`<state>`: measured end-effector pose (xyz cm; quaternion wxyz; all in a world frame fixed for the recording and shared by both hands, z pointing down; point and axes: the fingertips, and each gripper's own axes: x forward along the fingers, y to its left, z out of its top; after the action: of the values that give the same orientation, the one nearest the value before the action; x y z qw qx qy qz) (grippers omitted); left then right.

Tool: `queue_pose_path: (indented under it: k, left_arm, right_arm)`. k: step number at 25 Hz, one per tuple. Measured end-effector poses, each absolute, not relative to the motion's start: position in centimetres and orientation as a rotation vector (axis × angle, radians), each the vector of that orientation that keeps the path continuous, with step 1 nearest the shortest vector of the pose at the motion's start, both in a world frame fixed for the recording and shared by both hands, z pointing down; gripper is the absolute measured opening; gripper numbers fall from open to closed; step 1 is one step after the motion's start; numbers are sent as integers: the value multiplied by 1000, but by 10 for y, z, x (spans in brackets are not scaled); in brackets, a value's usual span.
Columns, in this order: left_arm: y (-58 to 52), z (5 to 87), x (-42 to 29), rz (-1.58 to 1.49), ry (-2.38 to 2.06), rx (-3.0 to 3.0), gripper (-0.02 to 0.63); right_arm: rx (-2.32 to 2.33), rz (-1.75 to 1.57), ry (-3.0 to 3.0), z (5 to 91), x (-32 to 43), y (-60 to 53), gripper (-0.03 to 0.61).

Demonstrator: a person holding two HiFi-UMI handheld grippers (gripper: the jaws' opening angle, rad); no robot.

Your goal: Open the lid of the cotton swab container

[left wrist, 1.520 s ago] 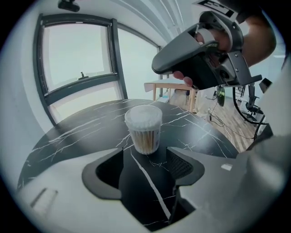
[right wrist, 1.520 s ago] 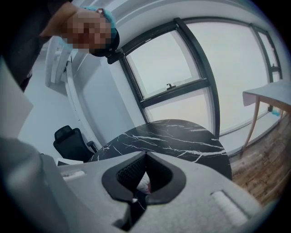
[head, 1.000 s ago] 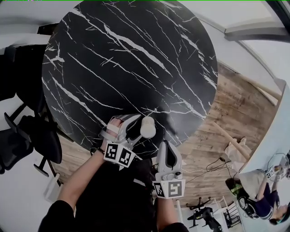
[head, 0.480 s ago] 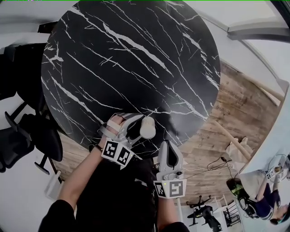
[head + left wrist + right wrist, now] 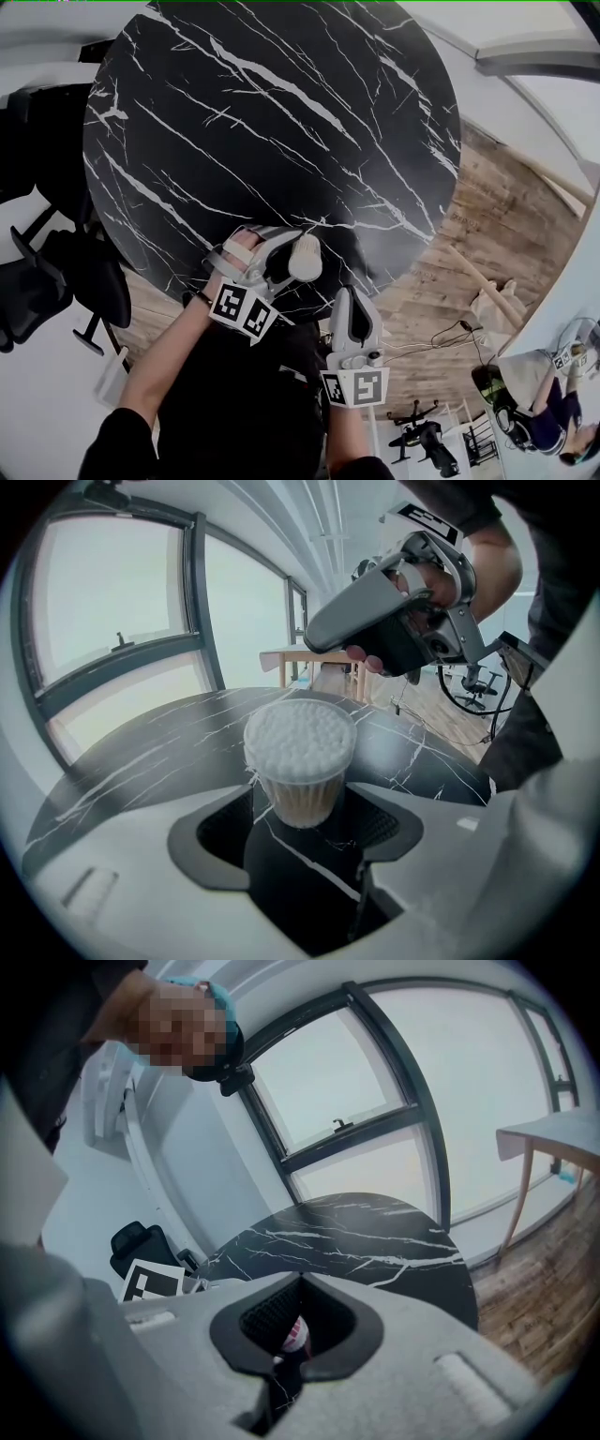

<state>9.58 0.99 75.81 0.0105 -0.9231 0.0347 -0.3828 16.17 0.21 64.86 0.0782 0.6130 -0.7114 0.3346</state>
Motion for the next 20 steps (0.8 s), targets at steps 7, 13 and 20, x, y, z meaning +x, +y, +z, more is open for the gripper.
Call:
queue_pose_path:
  k: [7, 13, 20]
  left_arm:
    - [8, 764, 101, -1181, 95, -2947, 320]
    - [13, 763, 101, -1165, 88, -2942, 283]
    - [13, 763, 102, -1159, 78, -2947, 284]
  right_arm:
    - [1837, 1005, -2132, 650, 165, 5, -3]
    - [1852, 1006, -2125, 650, 166, 10, -3]
    - [1857, 1011, -2121, 651, 167, 15, -3]
